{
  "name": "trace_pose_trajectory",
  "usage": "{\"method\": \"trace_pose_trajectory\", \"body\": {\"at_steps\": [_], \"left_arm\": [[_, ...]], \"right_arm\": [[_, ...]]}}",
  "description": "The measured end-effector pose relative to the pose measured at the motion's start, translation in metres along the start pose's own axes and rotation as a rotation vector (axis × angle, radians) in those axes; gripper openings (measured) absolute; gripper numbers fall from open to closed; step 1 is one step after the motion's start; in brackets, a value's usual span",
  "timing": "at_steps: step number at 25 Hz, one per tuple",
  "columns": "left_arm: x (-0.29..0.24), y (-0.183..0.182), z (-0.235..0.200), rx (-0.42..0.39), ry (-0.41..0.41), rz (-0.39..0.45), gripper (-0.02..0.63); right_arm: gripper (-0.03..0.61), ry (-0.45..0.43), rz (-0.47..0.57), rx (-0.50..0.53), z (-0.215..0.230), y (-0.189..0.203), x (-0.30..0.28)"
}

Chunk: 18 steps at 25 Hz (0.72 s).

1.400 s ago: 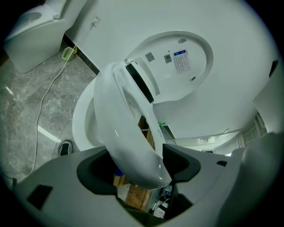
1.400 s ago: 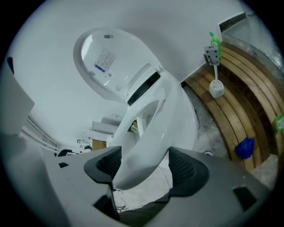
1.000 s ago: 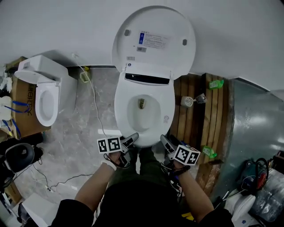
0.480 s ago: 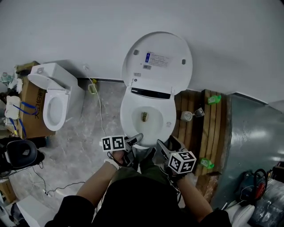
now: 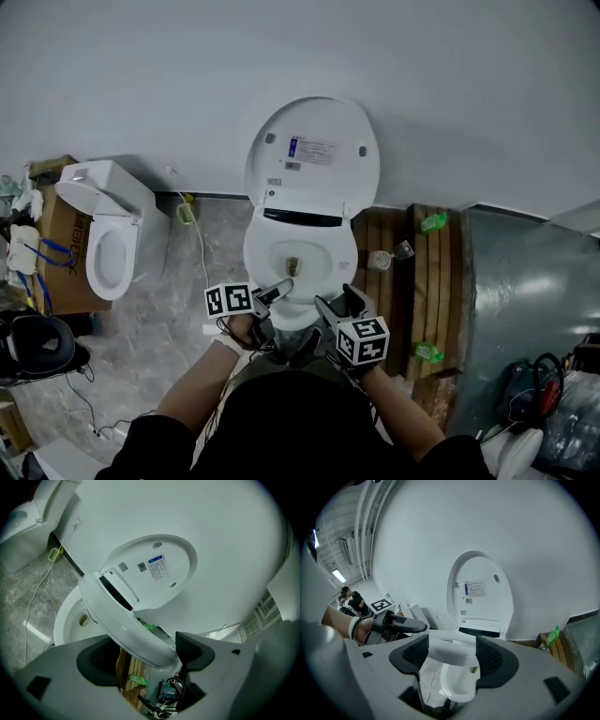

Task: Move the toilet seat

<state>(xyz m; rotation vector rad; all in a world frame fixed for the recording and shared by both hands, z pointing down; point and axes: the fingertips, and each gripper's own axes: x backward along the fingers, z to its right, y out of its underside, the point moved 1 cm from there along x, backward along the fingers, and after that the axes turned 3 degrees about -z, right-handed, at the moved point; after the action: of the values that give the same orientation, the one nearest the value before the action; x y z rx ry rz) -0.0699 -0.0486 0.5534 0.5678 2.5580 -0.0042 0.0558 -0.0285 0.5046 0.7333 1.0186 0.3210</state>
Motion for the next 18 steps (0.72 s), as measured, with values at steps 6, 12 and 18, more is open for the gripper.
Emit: {"method": "trace_pose_trajectory", "body": {"at_steps": [6, 12, 18], "left_arm": [[-0.001, -0.016, 0.014, 0.004, 0.028, 0.006, 0.356], [-0.004, -0.028, 0.026, 0.008, 0.051, 0.006, 0.36], [-0.002, -0.043, 0.037, 0.012, 0.094, 0.013, 0.365]], "right_arm": [[0.327, 0.043, 0.054, 0.008, 0.007, -0.018, -0.002], [0.327, 0.063, 0.094, 0.057, 0.002, -0.023, 0.0], [0.327, 0.045, 0.142, 0.028, 0.007, -0.045, -0.004]]}}
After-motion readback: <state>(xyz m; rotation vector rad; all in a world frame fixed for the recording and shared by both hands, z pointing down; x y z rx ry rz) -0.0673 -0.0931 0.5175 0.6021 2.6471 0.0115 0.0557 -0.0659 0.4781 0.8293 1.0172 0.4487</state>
